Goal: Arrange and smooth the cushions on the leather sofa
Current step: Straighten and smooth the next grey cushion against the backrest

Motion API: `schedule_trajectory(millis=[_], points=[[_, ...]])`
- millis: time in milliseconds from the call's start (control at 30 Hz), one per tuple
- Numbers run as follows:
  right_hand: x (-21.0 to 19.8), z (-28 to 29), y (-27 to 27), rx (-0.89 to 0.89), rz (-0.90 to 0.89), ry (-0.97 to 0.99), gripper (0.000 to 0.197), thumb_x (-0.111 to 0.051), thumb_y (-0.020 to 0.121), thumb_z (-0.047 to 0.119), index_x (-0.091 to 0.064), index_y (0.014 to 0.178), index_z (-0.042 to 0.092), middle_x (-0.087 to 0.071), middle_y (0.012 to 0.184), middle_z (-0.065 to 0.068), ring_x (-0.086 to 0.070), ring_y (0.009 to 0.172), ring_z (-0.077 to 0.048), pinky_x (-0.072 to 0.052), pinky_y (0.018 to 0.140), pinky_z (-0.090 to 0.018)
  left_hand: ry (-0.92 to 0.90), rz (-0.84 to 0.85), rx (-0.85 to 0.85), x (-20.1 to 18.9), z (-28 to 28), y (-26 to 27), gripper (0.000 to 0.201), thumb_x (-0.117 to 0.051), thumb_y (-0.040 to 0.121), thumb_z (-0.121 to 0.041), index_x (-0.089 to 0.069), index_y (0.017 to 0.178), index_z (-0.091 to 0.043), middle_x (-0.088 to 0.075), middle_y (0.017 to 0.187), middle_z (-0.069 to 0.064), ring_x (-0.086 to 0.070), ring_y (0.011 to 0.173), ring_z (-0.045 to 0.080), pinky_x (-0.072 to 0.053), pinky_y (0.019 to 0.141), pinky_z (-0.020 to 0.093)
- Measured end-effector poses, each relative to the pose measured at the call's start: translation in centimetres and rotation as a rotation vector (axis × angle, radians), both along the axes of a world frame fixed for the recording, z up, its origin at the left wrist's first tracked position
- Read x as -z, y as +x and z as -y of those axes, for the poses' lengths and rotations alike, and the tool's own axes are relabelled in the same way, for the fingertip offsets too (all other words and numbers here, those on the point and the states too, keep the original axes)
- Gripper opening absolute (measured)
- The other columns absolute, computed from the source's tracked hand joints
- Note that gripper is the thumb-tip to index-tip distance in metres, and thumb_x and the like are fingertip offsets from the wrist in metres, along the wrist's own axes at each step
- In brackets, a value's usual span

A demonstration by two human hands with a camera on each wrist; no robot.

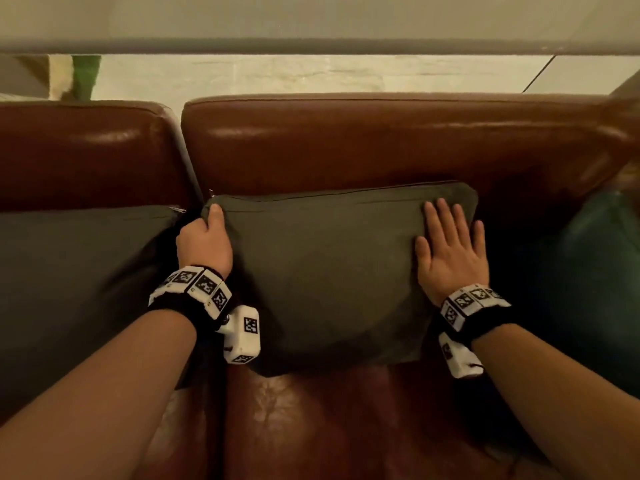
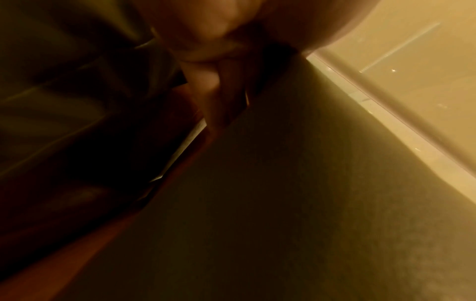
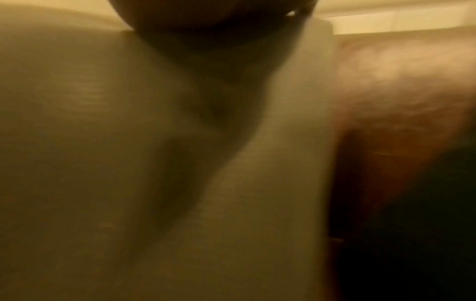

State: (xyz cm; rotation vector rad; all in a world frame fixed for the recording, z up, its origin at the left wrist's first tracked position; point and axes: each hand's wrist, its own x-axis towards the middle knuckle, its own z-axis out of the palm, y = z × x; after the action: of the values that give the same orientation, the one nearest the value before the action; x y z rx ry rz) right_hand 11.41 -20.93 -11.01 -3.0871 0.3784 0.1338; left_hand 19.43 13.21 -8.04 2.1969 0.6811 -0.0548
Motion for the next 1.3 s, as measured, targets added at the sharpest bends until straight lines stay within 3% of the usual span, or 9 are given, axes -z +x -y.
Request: schedule_trajectory(millis=[100, 167, 267, 467, 633, 833, 1100, 1167, 1300], points=[[-1.1, 0.7, -0.3, 0.047, 0.035, 0.003, 0.065, -0.005, 0.097, 0.051, -0.006, 0.156, 0.025, -0.004, 0.164, 0.005, 0.005, 0.15, -0.016, -0.001, 0.121, -0.048, 0.028, -0.026, -0.024, -0.9, 0.8, -0.5, 0.05, -0.037, 0.103, -0.041, -0.053, 0.128, -0.001, -0.053, 0.136, 0.021, -0.049, 0.125, 0.037, -0.037, 0.101, 0.04], [-2.3, -2.0, 0.0, -0.07, 0.131, 0.049, 0.063, -0.013, 0.098, 0.046, -0.013, 0.156, 0.021, -0.009, 0.164, 0.002, 0.001, 0.151, -0.018, -0.003, 0.121, -0.047, 0.096, 0.072, 0.056, -2.0, 2.4, -2.0, 0.059, -0.042, 0.102, -0.034, -0.024, 0.153, -0.01, -0.022, 0.161, 0.011, -0.024, 0.147, 0.027, -0.022, 0.115, 0.033], [-3.0, -7.7, 1.9, -0.366, 0.148, 0.148, 0.059, -0.018, 0.101, 0.041, -0.014, 0.156, 0.022, -0.011, 0.163, 0.004, 0.0, 0.151, -0.017, -0.002, 0.121, -0.046, 0.363, 0.371, 0.473, -2.4, 6.9, -4.0, 0.062, -0.038, 0.1, -0.034, -0.015, 0.156, -0.019, -0.007, 0.165, -0.001, -0.001, 0.152, 0.02, -0.006, 0.122, 0.037], [-1.4, -4.3, 3.9, -0.41, 0.041, 0.075, 0.055, -0.017, 0.101, 0.046, -0.021, 0.154, 0.031, -0.021, 0.161, 0.007, -0.012, 0.15, -0.018, -0.004, 0.121, -0.045, 0.781, 0.227, 1.022, 1.7, 6.4, -1.9, 0.064, -0.013, 0.096, -0.058, -0.012, 0.156, -0.035, -0.017, 0.164, -0.004, -0.014, 0.151, 0.023, -0.009, 0.122, 0.043], [-2.0, 4.4, 2.6, 0.043, 0.093, 0.249, 0.063, -0.02, 0.101, 0.054, -0.006, 0.156, 0.028, 0.003, 0.162, 0.01, 0.003, 0.15, -0.014, 0.0, 0.121, -0.037, 0.649, 0.165, 0.734, -0.7, 1.4, -2.2, 0.059, -0.026, 0.101, -0.049, -0.03, 0.153, -0.021, -0.02, 0.163, 0.006, -0.015, 0.15, 0.026, -0.011, 0.123, 0.04], [-5.3, 2.4, 5.3, 0.95, 0.115, 0.983, 0.067, -0.026, 0.101, 0.057, -0.051, 0.136, 0.005, -0.056, 0.13, -0.011, -0.052, 0.123, -0.033, -0.037, 0.097, -0.036, 0.144, -0.115, -0.091, -4.1, 2.2, -3.8, 0.065, -0.039, 0.099, -0.055, -0.056, 0.128, 0.0, -0.057, 0.132, 0.024, -0.052, 0.118, 0.039, -0.037, 0.1, 0.044], [-4.2, 2.9, 6.0, 0.844, 0.259, 0.803, 0.056, -0.029, 0.103, 0.049, -0.067, 0.106, 0.007, -0.066, 0.11, -0.013, -0.06, 0.107, -0.031, -0.041, 0.086, -0.036, -0.045, -0.127, -0.155, -2.3, 1.4, 0.4, 0.064, -0.038, 0.101, -0.048, -0.061, 0.115, 0.01, -0.058, 0.125, 0.03, -0.051, 0.121, 0.042, -0.037, 0.098, 0.041], [-4.4, 2.7, 5.5, 0.794, 0.365, 0.803, 0.051, -0.029, 0.103, 0.047, -0.061, 0.122, 0.011, -0.063, 0.121, -0.01, -0.057, 0.116, -0.027, -0.041, 0.091, -0.034, -0.025, -0.022, -0.132, -1.7, 1.0, -0.8, 0.058, -0.035, 0.102, -0.045, -0.06, 0.116, 0.006, -0.06, 0.122, 0.025, -0.051, 0.12, 0.038, -0.036, 0.095, 0.038], [-4.5, -3.3, 0.4, 0.047, 0.542, 0.543, 0.051, -0.035, 0.102, 0.033, -0.032, 0.151, 0.017, -0.031, 0.157, -0.001, -0.023, 0.147, -0.018, -0.017, 0.12, -0.035, 0.304, 0.509, 0.308, -1.6, 4.8, -6.9, 0.055, -0.037, 0.099, -0.03, -0.032, 0.151, -0.01, -0.025, 0.16, 0.011, -0.018, 0.149, 0.027, -0.012, 0.121, 0.035]])
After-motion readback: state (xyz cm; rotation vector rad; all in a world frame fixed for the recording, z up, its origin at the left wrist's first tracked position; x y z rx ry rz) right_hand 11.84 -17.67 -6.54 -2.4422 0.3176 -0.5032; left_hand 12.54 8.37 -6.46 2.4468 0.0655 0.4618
